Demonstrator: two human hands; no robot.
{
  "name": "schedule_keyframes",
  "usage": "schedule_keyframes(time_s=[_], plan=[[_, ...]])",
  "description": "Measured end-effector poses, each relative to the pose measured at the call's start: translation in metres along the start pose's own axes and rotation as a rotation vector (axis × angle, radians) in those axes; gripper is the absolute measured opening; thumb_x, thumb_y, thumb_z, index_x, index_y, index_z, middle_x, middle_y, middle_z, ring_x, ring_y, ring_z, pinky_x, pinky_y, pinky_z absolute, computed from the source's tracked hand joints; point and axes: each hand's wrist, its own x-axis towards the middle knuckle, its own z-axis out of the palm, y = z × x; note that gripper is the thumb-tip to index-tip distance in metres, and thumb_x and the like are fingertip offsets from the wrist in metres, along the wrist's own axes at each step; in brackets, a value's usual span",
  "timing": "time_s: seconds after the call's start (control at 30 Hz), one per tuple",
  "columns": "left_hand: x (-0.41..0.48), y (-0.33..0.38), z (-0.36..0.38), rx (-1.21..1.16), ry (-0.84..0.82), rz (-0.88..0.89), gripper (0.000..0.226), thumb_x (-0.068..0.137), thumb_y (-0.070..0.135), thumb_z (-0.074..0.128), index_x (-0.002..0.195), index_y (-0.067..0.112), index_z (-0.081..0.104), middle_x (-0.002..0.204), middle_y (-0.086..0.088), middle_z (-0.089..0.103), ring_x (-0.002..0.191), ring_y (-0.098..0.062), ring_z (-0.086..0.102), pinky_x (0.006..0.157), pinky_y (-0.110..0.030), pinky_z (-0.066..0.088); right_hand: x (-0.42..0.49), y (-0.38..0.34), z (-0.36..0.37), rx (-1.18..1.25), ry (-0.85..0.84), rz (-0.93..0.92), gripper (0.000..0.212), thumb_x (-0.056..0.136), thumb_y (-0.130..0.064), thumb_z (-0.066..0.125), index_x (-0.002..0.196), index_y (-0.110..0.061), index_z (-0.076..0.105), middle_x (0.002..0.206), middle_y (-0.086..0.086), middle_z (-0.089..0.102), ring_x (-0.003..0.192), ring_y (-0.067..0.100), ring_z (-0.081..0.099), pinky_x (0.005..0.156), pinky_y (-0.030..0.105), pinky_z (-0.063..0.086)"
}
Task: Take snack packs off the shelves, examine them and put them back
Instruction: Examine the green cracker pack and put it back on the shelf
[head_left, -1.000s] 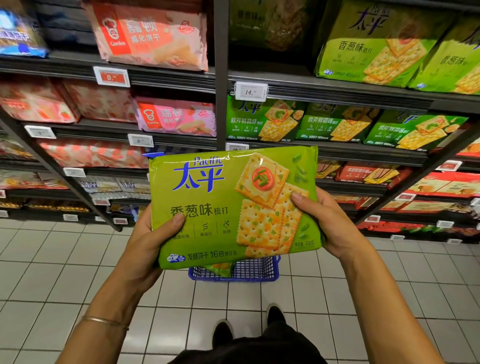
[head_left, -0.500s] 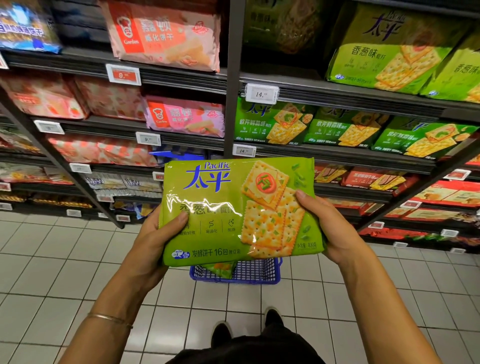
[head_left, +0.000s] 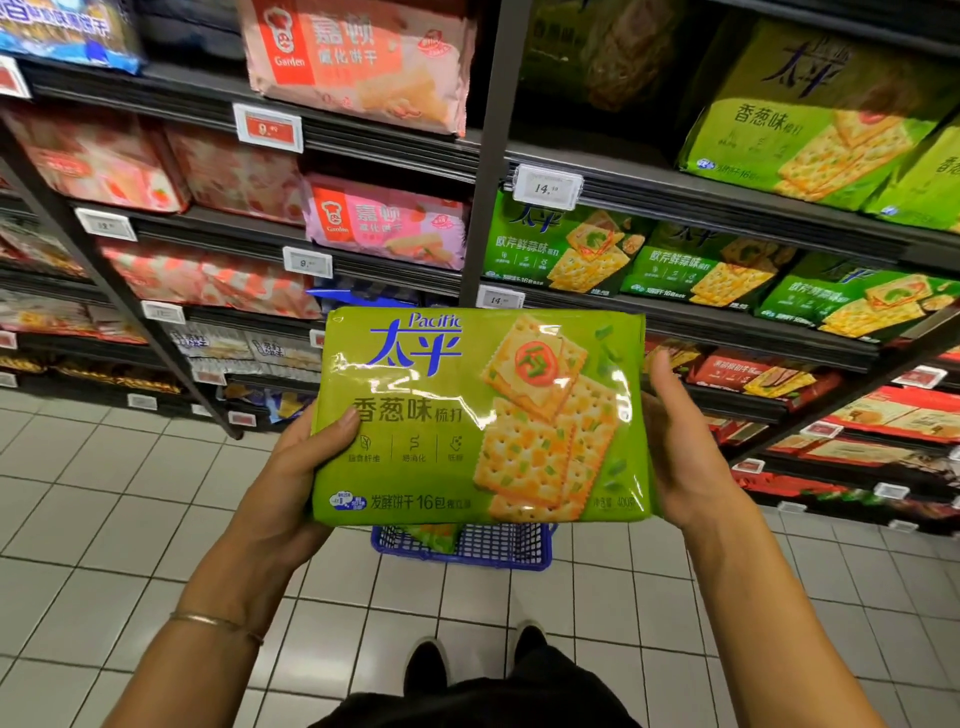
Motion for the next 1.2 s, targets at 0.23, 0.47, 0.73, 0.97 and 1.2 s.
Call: schedule_keyframes(time_s=[0.23, 0.47, 0.73, 0.97, 1.2], plan=[[0.006, 0.014, 0.009, -0.363, 0.002, 0.013, 0.075, 0.08, 0.055, 0.081, 0.14, 0.011, 0.066, 0.147, -0.02, 0.06, 0.133, -0.039, 0.06, 0.102, -0.061, 0.053, 0.016, 0.01, 0.007, -0.026, -0.052, 0.051, 0.063, 0.085, -0.025, 0.076, 0.142, -0.008, 0.057, 0.132, 0.017, 0.07, 0.119, 0.034, 0.069, 0.093, 0.049, 0.06], [0.011, -0.002, 0.073, -0.33, -0.029, 0.194, 0.102, 0.076, 0.029, 0.089, 0.159, 0.013, 0.032, 0.16, -0.017, 0.046, 0.148, -0.041, 0.041, 0.117, -0.063, 0.031, 0.013, 0.05, 0.026, 0.216, -0.233, 0.109, 0.06, 0.087, -0.019, 0.07, 0.144, -0.012, 0.054, 0.143, 0.017, 0.062, 0.131, 0.036, 0.061, 0.103, 0.055, 0.054], [0.028, 0.005, 0.069, 0.013, 0.054, 0.343, 0.072, 0.078, -0.003, 0.07, 0.146, -0.002, 0.045, 0.135, -0.024, 0.067, 0.118, -0.037, 0.07, 0.094, -0.046, 0.06, 0.021, 0.035, 0.002, -0.185, 0.093, -0.026, 0.091, 0.076, -0.057, 0.083, 0.15, -0.019, 0.047, 0.138, 0.004, 0.065, 0.132, 0.03, 0.06, 0.091, 0.038, 0.054], [0.015, 0.004, 0.1, 0.123, -0.137, 0.243, 0.077, 0.06, 0.014, 0.088, 0.13, 0.01, 0.055, 0.123, -0.012, 0.076, 0.111, -0.029, 0.074, 0.087, -0.038, 0.061, 0.032, 0.014, -0.015, -0.315, 0.008, -0.146, 0.066, 0.082, -0.07, 0.069, 0.132, -0.028, 0.066, 0.128, 0.005, 0.073, 0.116, 0.027, 0.072, 0.091, 0.041, 0.059], [0.004, -0.006, 0.118, 0.147, -0.303, 0.154, 0.088, 0.075, 0.054, 0.087, 0.147, 0.02, 0.052, 0.144, -0.01, 0.062, 0.127, -0.031, 0.058, 0.1, -0.04, 0.05, 0.025, 0.034, -0.001, 0.096, 0.053, 0.174, 0.067, 0.099, -0.068, 0.041, 0.135, -0.02, 0.069, 0.132, 0.016, 0.07, 0.121, 0.034, 0.068, 0.106, 0.052, 0.051]])
